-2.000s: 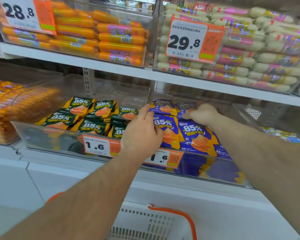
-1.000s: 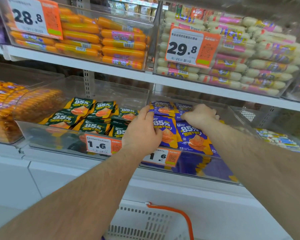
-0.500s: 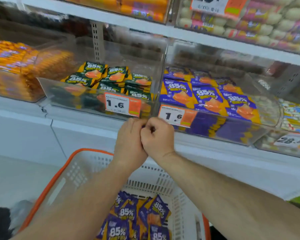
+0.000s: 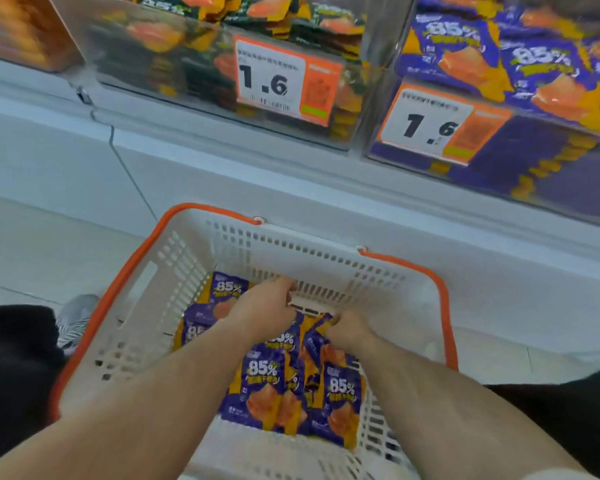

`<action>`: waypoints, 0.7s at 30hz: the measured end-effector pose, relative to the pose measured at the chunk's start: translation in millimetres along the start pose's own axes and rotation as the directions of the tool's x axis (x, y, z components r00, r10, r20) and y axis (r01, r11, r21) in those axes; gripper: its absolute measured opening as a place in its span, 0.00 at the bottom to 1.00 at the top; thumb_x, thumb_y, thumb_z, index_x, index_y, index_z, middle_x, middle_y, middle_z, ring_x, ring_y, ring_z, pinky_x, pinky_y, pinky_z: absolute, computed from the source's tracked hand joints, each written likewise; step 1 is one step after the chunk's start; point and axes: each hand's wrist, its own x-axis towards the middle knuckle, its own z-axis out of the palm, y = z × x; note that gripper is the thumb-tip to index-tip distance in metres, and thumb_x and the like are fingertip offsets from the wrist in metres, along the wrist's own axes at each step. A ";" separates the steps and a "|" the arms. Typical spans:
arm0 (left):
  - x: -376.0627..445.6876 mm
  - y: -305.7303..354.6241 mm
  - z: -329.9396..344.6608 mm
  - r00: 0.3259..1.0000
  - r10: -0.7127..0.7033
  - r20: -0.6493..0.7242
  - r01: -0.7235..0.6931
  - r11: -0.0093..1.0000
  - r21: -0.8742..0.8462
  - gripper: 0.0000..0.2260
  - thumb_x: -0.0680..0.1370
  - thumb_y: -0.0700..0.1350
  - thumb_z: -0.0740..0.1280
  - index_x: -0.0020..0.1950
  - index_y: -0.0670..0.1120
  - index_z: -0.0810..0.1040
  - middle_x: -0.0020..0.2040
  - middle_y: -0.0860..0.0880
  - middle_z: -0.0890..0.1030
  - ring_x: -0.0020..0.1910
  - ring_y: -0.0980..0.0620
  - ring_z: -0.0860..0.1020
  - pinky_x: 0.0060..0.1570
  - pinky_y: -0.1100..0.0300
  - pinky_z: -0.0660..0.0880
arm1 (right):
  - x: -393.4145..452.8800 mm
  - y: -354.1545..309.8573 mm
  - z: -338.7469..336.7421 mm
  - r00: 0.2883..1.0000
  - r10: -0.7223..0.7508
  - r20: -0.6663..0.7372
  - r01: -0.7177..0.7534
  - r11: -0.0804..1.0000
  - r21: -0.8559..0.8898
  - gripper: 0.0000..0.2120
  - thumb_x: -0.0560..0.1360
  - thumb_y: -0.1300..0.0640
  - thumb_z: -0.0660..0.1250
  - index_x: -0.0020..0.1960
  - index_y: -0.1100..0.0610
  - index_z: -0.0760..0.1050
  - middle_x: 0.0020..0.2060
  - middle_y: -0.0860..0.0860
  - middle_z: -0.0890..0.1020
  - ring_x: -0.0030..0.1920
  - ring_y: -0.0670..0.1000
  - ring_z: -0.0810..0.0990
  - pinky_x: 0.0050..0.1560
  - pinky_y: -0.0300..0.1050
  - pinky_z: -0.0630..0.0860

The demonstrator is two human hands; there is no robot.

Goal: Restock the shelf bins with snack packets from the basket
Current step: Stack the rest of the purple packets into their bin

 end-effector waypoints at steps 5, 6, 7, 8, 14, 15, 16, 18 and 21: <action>8.5 -5.1 12.4 0.997 -0.031 0.067 0.034 0.999 -0.039 0.18 0.80 0.42 0.60 0.70 0.50 0.69 0.61 0.52 0.77 0.51 0.51 0.77 0.49 0.52 0.79 | 11.3 26.9 15.4 0.962 0.234 -0.141 -0.251 0.960 -0.120 0.24 0.66 0.46 0.72 0.57 0.56 0.72 0.53 0.55 0.78 0.53 0.57 0.78 0.52 0.48 0.79; 11.2 -5.9 13.4 0.997 -0.038 0.066 0.042 0.998 -0.049 0.18 0.79 0.43 0.60 0.70 0.51 0.69 0.61 0.52 0.77 0.51 0.51 0.77 0.49 0.52 0.79 | 9.2 27.6 15.2 0.953 0.266 -0.146 -0.284 0.951 -0.119 0.36 0.63 0.41 0.74 0.65 0.56 0.68 0.59 0.55 0.76 0.59 0.58 0.76 0.57 0.50 0.77; 14.0 -6.9 14.3 0.997 -0.045 0.064 0.049 0.997 -0.061 0.18 0.79 0.43 0.60 0.70 0.51 0.69 0.61 0.52 0.77 0.52 0.51 0.77 0.50 0.53 0.78 | 10.0 28.6 16.2 0.953 0.267 -0.144 -0.285 0.950 -0.123 0.44 0.62 0.38 0.75 0.70 0.56 0.63 0.64 0.56 0.73 0.64 0.59 0.73 0.61 0.51 0.75; 16.5 -8.1 15.2 0.997 -0.052 0.065 0.057 0.996 -0.072 0.18 0.79 0.43 0.60 0.70 0.51 0.69 0.61 0.52 0.77 0.53 0.51 0.77 0.50 0.53 0.78 | 11.6 28.9 20.2 0.952 0.283 -0.119 -0.297 0.946 -0.129 0.50 0.61 0.36 0.75 0.73 0.56 0.58 0.67 0.56 0.70 0.67 0.59 0.70 0.64 0.53 0.73; 24.3 -15.7 24.2 0.991 -0.075 0.110 0.085 0.992 -0.096 0.17 0.79 0.43 0.61 0.68 0.50 0.70 0.60 0.51 0.77 0.56 0.50 0.76 0.55 0.52 0.76 | 19.0 23.1 36.3 0.940 0.321 -0.120 -0.340 0.914 -0.223 0.54 0.65 0.41 0.76 0.77 0.56 0.47 0.71 0.57 0.64 0.71 0.61 0.64 0.69 0.55 0.65; 24.4 -17.0 25.3 0.991 -0.078 0.111 0.088 0.992 -0.092 0.17 0.80 0.43 0.61 0.68 0.50 0.70 0.60 0.51 0.77 0.56 0.50 0.76 0.55 0.52 0.76 | 19.8 22.7 37.8 0.937 0.330 -0.119 -0.349 0.913 -0.214 0.53 0.65 0.42 0.77 0.77 0.56 0.48 0.71 0.57 0.63 0.71 0.61 0.64 0.69 0.56 0.65; 24.3 -18.3 26.1 0.990 -0.082 0.113 0.092 0.992 -0.088 0.17 0.80 0.43 0.61 0.68 0.50 0.70 0.60 0.51 0.77 0.57 0.50 0.76 0.54 0.53 0.76 | 21.1 23.0 39.2 0.933 0.339 -0.120 -0.357 0.912 -0.202 0.52 0.65 0.42 0.77 0.77 0.56 0.48 0.71 0.57 0.63 0.71 0.61 0.64 0.69 0.56 0.65; 23.9 -20.6 27.6 0.989 -0.089 0.118 0.099 0.992 -0.081 0.17 0.80 0.42 0.60 0.69 0.49 0.70 0.60 0.50 0.77 0.56 0.50 0.76 0.52 0.55 0.76 | 21.3 22.6 39.9 0.933 0.338 -0.125 -0.358 0.913 -0.199 0.52 0.64 0.42 0.77 0.76 0.55 0.50 0.71 0.57 0.63 0.71 0.61 0.64 0.69 0.56 0.65; 23.4 -21.7 28.2 0.988 -0.096 0.125 0.107 0.991 -0.080 0.17 0.79 0.42 0.61 0.68 0.49 0.70 0.59 0.50 0.77 0.55 0.49 0.76 0.53 0.53 0.76 | 17.3 22.7 38.5 0.942 0.312 -0.125 -0.332 0.921 -0.205 0.52 0.63 0.41 0.77 0.75 0.54 0.50 0.71 0.56 0.64 0.70 0.61 0.64 0.69 0.56 0.64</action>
